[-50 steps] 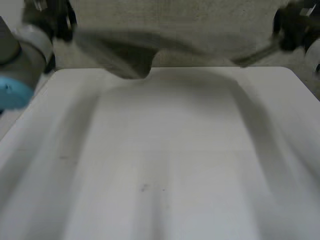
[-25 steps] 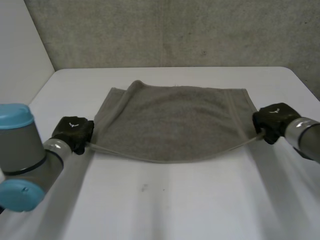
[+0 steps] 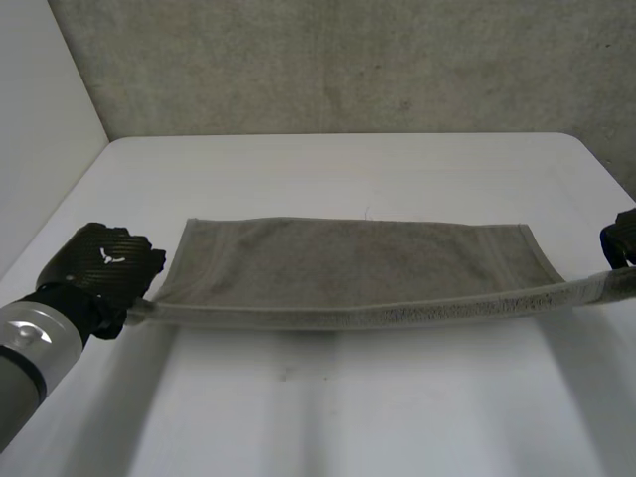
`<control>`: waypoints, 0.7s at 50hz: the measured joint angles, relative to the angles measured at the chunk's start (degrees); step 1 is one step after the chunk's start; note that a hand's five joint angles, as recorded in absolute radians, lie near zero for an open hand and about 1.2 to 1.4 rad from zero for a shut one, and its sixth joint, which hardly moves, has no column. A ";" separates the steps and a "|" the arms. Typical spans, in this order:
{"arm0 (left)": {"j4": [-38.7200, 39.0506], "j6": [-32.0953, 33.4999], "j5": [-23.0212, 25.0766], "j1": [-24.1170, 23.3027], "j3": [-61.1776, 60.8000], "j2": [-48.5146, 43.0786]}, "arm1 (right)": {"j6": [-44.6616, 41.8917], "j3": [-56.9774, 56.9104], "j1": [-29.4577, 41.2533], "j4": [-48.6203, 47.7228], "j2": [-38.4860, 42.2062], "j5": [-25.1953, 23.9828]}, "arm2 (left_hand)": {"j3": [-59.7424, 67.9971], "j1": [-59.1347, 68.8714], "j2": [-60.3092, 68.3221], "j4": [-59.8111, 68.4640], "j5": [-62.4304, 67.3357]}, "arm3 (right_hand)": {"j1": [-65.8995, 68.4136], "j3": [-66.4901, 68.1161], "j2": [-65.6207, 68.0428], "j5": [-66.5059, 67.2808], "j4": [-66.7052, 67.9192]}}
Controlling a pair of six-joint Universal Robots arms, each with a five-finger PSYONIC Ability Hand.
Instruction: Fold the towel.
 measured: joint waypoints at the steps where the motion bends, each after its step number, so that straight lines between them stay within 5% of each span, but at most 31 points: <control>1: 0.53 0.43 0.19 -0.21 0.59 -1.26 | 0.59 0.05 -0.06 -0.47 0.33 -0.91 | 0.00 0.00 0.00 0.00 0.00 | 0.00 0.00 0.00 0.00 0.00; 13: 11.32 0.92 1.55 -1.67 14.45 -22.67 | 14.31 -3.52 1.92 -15.94 15.01 -1.48 | 0.00 0.00 0.00 0.00 0.00 | 0.02 0.00 0.00 0.00 0.00; 25: 13.65 0.19 1.77 -1.80 41.12 -47.46 | 25.66 -16.02 8.81 -32.13 34.43 9.32 | 0.00 0.00 0.00 0.01 0.00 | 0.03 0.00 0.00 0.07 0.00; 35: 13.11 -1.15 1.38 -2.37 57.20 -59.03 | 27.14 -23.20 11.60 -42.17 42.26 14.60 | 0.00 0.00 0.00 0.01 0.00 | 0.03 0.00 0.00 0.02 0.00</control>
